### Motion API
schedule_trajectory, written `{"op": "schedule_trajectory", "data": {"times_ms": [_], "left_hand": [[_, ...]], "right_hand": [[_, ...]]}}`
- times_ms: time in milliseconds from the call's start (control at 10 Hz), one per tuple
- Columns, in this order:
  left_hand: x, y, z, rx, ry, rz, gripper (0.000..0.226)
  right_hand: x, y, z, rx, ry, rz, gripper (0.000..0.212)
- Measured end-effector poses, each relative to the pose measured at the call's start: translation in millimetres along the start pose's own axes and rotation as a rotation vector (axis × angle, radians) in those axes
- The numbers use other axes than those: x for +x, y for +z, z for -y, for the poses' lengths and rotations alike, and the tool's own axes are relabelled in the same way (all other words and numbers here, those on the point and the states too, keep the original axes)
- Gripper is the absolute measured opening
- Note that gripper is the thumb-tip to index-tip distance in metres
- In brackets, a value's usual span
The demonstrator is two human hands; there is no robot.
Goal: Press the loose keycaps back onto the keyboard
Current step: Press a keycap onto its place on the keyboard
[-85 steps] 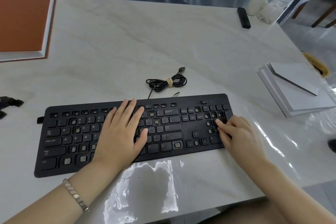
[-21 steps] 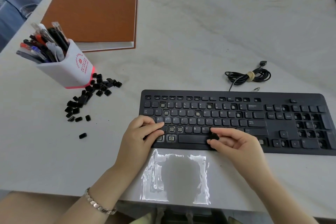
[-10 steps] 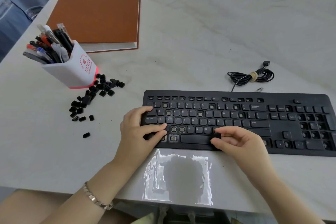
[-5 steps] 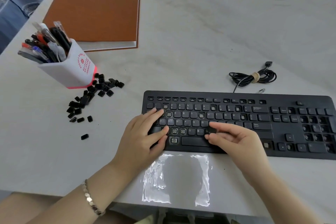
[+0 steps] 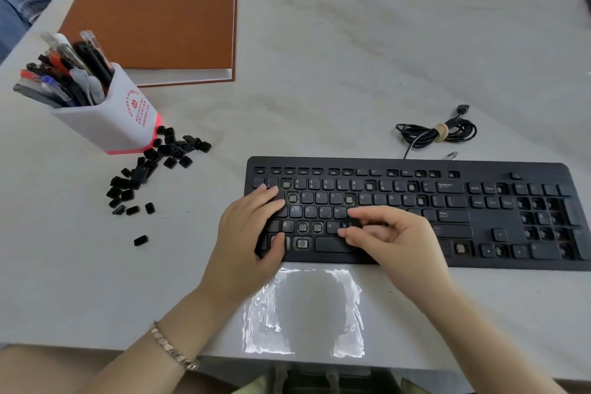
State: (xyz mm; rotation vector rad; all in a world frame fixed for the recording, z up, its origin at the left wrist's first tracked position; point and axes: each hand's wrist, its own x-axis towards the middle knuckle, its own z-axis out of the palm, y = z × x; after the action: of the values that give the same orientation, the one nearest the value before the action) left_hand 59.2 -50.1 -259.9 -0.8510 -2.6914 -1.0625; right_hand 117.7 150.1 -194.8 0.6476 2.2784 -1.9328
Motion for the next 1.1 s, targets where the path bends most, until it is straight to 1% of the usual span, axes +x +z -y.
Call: {"op": "schedule_trajectory", "data": {"times_ms": [200, 300, 400, 700, 900, 1100], "left_hand": [[0.5, 5.3, 3.9, -0.009, -0.058, 0.02, 0.048], [1.1, 4.8, 2.6, -0.039, -0.075, 0.031, 0.049], [1.3, 4.3, 2.5, -0.046, -0.073, 0.022, 0.049], [0.8, 4.2, 3.3, -0.03, -0.082, 0.034, 0.049], [1.1, 4.3, 2.7, -0.016, -0.087, 0.04, 0.049], [1.5, 4.8, 2.8, -0.011, -0.08, 0.034, 0.049]], "right_hand": [[6.7, 7.6, 0.7, -0.023, -0.035, 0.023, 0.032], [11.7, 14.3, -2.4, -0.245, -0.177, -0.037, 0.026], [16.4, 21.2, -9.9, -0.414, -0.252, -0.026, 0.022], [19.6, 32.6, -23.5, -0.49, -0.299, -0.091, 0.024], [20.1, 35.3, -27.4, -0.465, -0.331, -0.118, 0.027], [21.4, 36.6, -35.2, -0.449, -0.4, -0.191, 0.029]]}}
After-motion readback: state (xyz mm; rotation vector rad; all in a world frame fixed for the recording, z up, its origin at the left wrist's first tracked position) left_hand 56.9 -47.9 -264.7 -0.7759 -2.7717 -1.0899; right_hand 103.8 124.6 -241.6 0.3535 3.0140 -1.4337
